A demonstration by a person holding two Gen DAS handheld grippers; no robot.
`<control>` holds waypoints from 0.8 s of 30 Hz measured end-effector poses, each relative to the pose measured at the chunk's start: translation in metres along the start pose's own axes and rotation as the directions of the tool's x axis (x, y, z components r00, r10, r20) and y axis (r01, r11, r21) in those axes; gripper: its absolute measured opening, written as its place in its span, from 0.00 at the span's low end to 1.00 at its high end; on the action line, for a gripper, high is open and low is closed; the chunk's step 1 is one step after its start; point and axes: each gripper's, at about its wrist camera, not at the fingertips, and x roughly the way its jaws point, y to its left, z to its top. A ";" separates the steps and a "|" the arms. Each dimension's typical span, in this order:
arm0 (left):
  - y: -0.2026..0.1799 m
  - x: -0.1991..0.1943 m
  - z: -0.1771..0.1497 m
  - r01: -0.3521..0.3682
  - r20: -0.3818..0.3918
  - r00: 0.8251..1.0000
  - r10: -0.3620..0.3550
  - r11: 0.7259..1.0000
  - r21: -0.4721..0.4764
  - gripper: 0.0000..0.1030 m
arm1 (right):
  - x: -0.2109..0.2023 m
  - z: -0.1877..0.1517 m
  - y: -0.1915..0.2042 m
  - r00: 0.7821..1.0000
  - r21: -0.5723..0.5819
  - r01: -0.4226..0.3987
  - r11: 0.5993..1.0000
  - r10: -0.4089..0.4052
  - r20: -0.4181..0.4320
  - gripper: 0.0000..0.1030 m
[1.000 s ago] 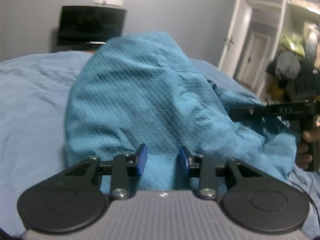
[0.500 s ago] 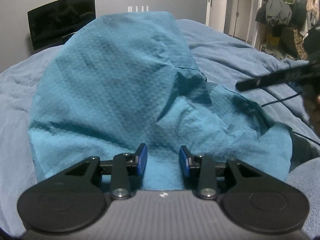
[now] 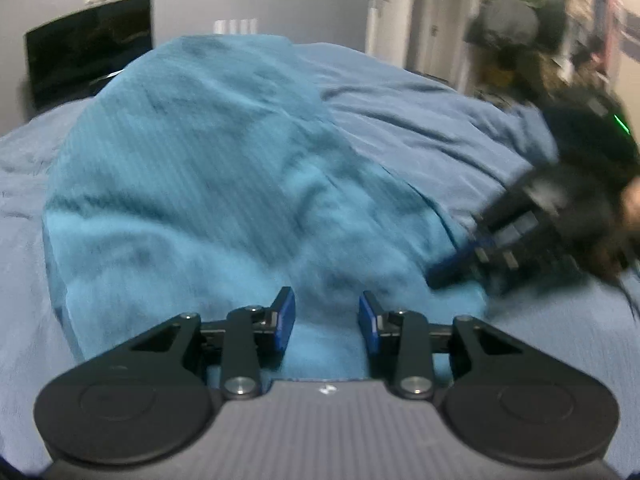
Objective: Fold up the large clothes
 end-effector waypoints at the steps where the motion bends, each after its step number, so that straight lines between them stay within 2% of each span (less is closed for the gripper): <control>1: -0.005 -0.002 -0.008 -0.001 -0.002 1.000 0.001 1.000 0.018 0.30 | 0.001 -0.001 0.000 1.000 0.002 -0.002 1.000 0.002 0.000 0.08; 4: -0.012 0.000 -0.022 -0.019 0.002 1.000 0.019 0.999 0.044 0.30 | 0.008 0.000 0.002 1.000 -0.026 0.012 1.000 -0.012 -0.012 0.08; 6: -0.012 0.000 -0.018 -0.013 0.013 1.000 0.013 0.999 0.035 0.30 | 0.004 0.006 0.005 1.000 -0.048 0.021 0.999 -0.021 0.000 0.11; 9: 0.000 -0.008 -0.005 0.036 0.056 0.998 -0.035 0.999 -0.003 0.30 | -0.015 0.021 0.011 0.996 -0.032 0.001 0.999 0.002 0.088 0.31; 10: 0.004 -0.014 0.000 0.032 0.085 0.996 -0.031 0.999 -0.008 0.30 | -0.020 0.029 0.012 0.992 -0.033 0.007 0.999 -0.003 0.124 0.43; 11: 0.009 -0.020 0.006 0.028 0.112 0.993 -0.027 1.000 -0.013 0.30 | -0.025 0.040 0.014 0.985 -0.045 0.024 0.999 -0.016 0.169 0.49; 15: 0.040 -0.038 0.032 -0.019 0.205 0.978 0.033 0.998 -0.068 0.31 | -0.036 0.088 0.022 0.951 -0.085 0.066 0.994 -0.037 0.306 0.49; 18: 0.073 -0.039 0.049 -0.107 0.241 0.960 0.140 0.984 -0.143 0.31 | -0.029 0.135 0.029 0.925 -0.129 0.090 0.988 -0.035 0.379 0.48; 21: 0.108 -0.025 0.065 -0.192 0.236 0.941 0.242 0.957 -0.217 0.31 | -0.001 0.178 0.032 0.918 -0.162 0.155 0.975 -0.081 0.388 0.48; 24: 0.136 0.001 0.079 -0.233 0.208 0.935 0.288 0.940 -0.250 0.31 | 0.038 0.207 0.020 0.918 -0.159 0.245 0.956 -0.176 0.356 0.47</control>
